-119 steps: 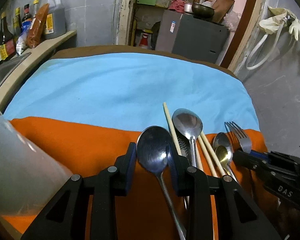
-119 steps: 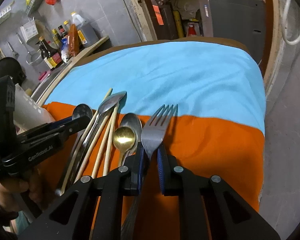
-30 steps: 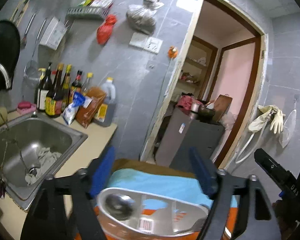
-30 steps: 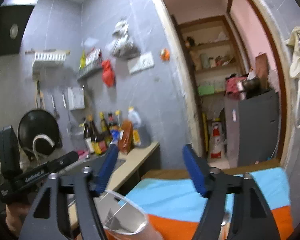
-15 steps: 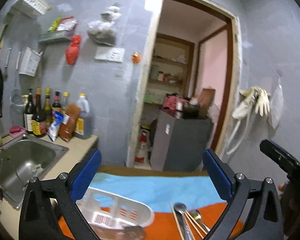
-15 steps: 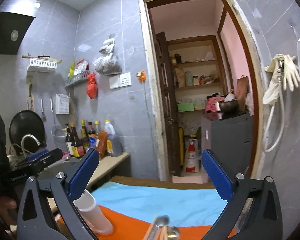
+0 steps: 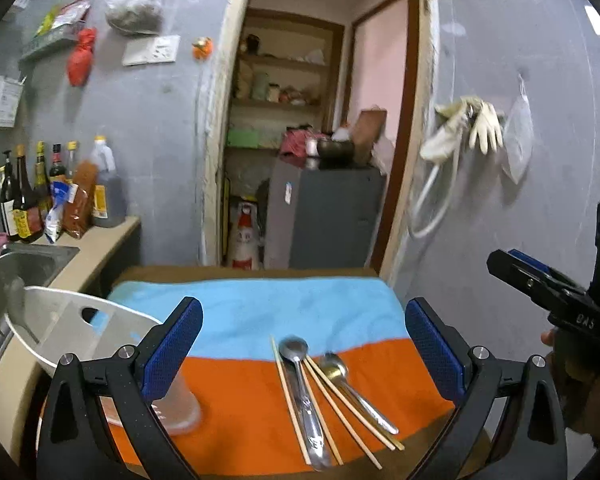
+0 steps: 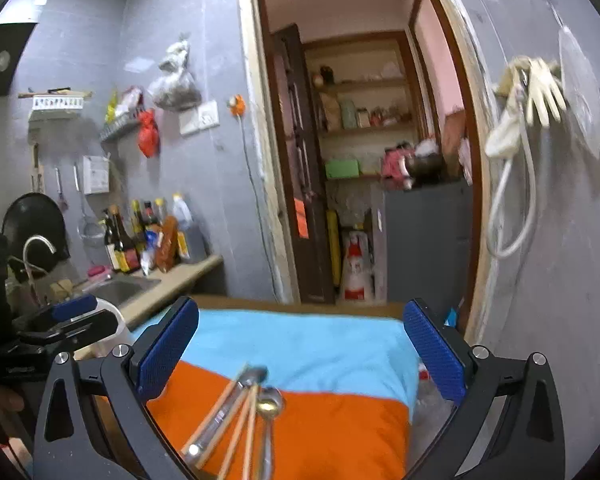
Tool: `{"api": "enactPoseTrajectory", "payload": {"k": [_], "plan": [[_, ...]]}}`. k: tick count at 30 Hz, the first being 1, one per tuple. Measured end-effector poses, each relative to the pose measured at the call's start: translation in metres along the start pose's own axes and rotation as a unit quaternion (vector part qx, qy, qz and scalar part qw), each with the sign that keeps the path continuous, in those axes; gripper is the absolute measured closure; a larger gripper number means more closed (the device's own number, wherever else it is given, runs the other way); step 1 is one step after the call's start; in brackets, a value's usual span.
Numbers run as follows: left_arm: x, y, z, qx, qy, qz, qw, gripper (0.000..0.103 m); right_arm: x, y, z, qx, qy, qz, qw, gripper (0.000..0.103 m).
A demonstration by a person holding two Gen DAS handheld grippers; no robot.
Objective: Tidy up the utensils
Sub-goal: 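Move both tools back down to the remaining utensils on the blanket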
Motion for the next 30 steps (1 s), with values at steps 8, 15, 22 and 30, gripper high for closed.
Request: {"api": "enactPoseTrajectory", "payload": {"k": [8, 15, 22, 30], "plan": [[0.039, 0.016, 0.036, -0.001, -0.057, -0.018, 0.9982, 0.005, 0.027, 0.030, 0.042, 0.026, -0.072, -0.002, 0.997, 0.007], [0.066, -0.002, 0.060, -0.037, -0.104, -0.023, 0.9936, 0.022, 0.049, 0.032, 0.071, 0.022, -0.128, -0.025, 0.991, 0.021], [0.094, -0.034, 0.079, -0.084, -0.169, -0.058, 0.9803, 0.063, 0.081, 0.019, 0.097, 0.002, -0.206, -0.055, 0.977, 0.041], [0.116, -0.058, 0.092, -0.114, -0.220, -0.058, 0.9670, 0.077, 0.120, -0.003, 0.109, -0.029, -0.258, -0.075, 0.963, 0.063]]}}
Point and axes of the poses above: each gripper's, at about its wrist camera, not at the fingertips, and x roughly the way its jaws point, y to its right, z to its underside, the point moved 2 cm from there along x, roughly the way its jaws point, and after that the axes turned 12 degrees about z, right-handed, at the moved point
